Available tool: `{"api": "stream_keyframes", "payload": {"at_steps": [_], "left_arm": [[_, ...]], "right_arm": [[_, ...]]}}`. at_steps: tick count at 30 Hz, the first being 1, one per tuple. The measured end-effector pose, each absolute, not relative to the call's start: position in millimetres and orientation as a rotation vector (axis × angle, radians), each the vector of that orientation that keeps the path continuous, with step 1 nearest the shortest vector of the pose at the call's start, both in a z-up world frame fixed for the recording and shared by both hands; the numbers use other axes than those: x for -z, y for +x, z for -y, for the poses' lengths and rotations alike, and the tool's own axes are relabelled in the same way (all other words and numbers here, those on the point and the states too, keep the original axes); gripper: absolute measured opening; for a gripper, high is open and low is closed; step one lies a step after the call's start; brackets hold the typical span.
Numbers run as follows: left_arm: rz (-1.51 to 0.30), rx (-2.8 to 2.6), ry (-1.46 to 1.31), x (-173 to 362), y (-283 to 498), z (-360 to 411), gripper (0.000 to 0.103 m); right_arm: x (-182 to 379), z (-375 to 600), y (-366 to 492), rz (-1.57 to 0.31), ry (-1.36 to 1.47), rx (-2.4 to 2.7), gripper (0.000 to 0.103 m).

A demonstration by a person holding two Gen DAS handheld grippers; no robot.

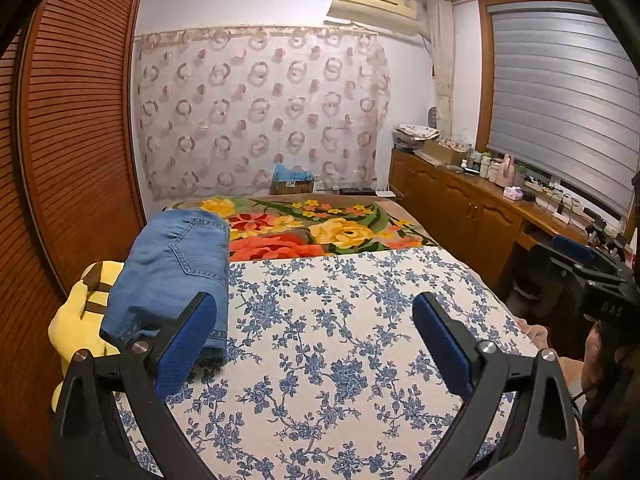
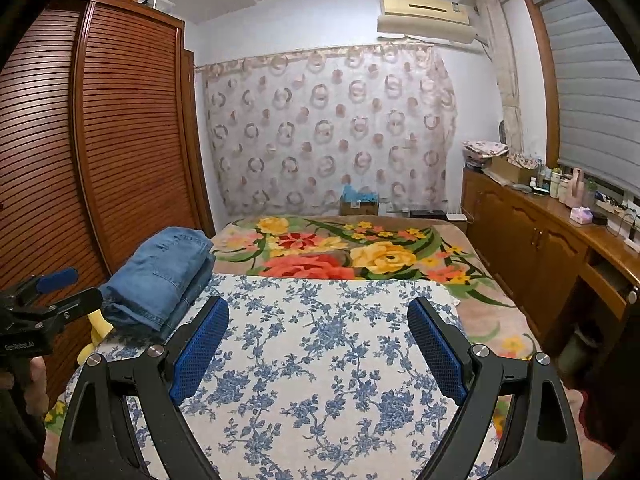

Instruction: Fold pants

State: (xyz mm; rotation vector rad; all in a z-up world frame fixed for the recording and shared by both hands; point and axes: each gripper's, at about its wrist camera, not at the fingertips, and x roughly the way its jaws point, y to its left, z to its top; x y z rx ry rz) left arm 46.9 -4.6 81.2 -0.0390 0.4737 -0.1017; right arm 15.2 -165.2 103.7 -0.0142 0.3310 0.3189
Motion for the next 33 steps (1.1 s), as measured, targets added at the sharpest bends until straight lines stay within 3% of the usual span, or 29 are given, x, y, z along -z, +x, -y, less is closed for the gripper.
{"api": "stream_keyframes", "payload": {"at_steps": [33], "left_arm": [[-0.458, 0.088, -0.045, -91, 40, -3, 0.099]], "right_arm": [[-94, 160, 21, -0.326, -0.013, -0.327, 0.092]]}}
